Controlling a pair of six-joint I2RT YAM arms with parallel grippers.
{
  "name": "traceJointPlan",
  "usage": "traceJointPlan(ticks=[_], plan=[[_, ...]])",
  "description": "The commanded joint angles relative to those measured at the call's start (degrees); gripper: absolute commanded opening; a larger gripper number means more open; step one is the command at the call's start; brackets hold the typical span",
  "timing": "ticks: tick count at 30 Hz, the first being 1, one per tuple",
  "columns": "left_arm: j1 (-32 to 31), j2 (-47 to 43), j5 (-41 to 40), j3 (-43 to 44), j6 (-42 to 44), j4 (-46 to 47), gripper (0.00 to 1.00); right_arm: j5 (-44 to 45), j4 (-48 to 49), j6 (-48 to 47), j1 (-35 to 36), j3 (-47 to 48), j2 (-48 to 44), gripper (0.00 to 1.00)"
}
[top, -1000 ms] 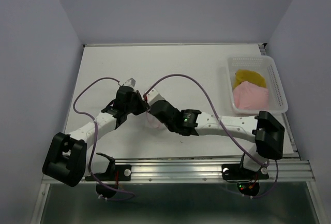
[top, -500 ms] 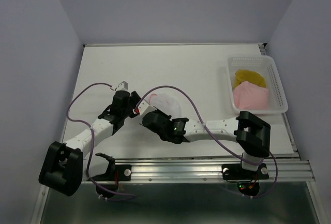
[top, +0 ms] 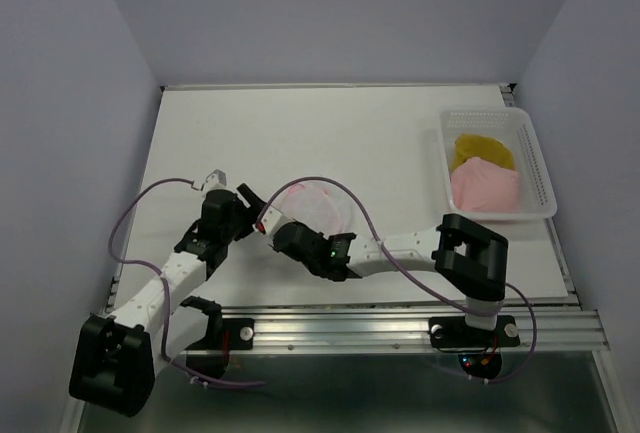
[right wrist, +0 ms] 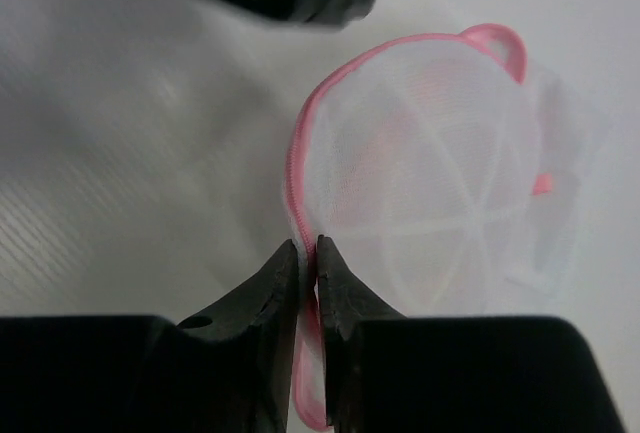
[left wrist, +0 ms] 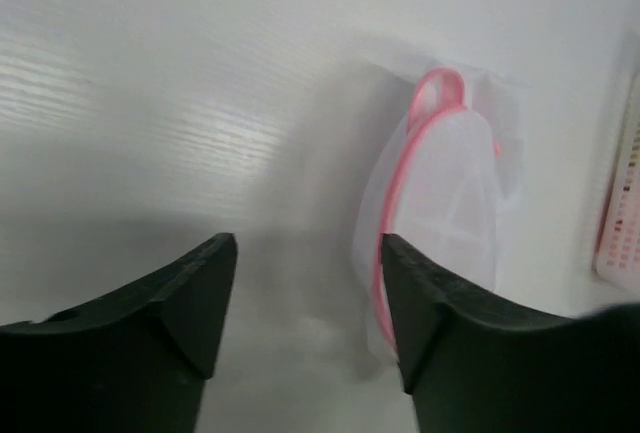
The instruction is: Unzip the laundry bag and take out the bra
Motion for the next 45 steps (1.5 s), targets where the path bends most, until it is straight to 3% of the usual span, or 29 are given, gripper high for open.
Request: traceJointPlan(ticks=[1,3,6,9,13,14,17,23,26,31,36,45], plan=[[2.89,-3.91,-4.68,1.33,1.92,-4.59,0.83,-3.92,4.68,2.17,-0.74,-2.2,2.94,0.18],[5.08,-5.49,-6.17,3.17,3.76,-8.17,0.94,-6.19,5.03,4.36,-2.14,-3.08,3.38,0.2],[7.46,-7.16,-6.62,5.02,5.53,-10.66,0.99,-7.87,5.47,6.04,-4.08,-3.96,3.12,0.33],[9.31,-8.48,-5.83,7.74,6.58,-12.77,0.99,-9.62,5.38,6.13,-4.09,-4.31,-0.64,0.48],[10.72,-9.19,-6.18,10.64,8.78,-15.05,0.99,-11.66,4.6,6.13,-4.09,-3.35,-6.09,0.6],[11.33,-9.37,-6.27,11.35,9.91,-15.58,0.99,-11.22,3.9,6.13,-4.09,-2.56,-6.72,0.68],[12.65,-10.24,-6.88,14.25,12.2,-17.78,0.99,-9.81,-0.41,6.13,-4.7,0.94,-9.17,0.78],[15.03,-10.33,-7.5,20.05,17.12,-20.94,0.99,-10.87,-3.57,11.04,-12.24,2.72,-17.44,1.0],[15.56,-11.21,-7.67,22.07,19.41,-22.09,0.99,-7.53,-8.58,16.39,-24.78,3.16,-21.74,1.0],[15.91,-14.72,-8.64,23.48,21.61,-22.53,0.99,-2.01,-13.25,20.71,-37.37,0.09,-34.63,1.0],[16.0,-18.85,-9.78,26.64,23.45,-24.1,0.99,9.59,-19.39,20.82,-39.24,0.95,-45.56,1.0],[16.0,-26.76,-12.77,35.77,27.94,-32.98,0.99,10.85,-28.62,16.77,-39.24,3.59,-65.94,1.0]])
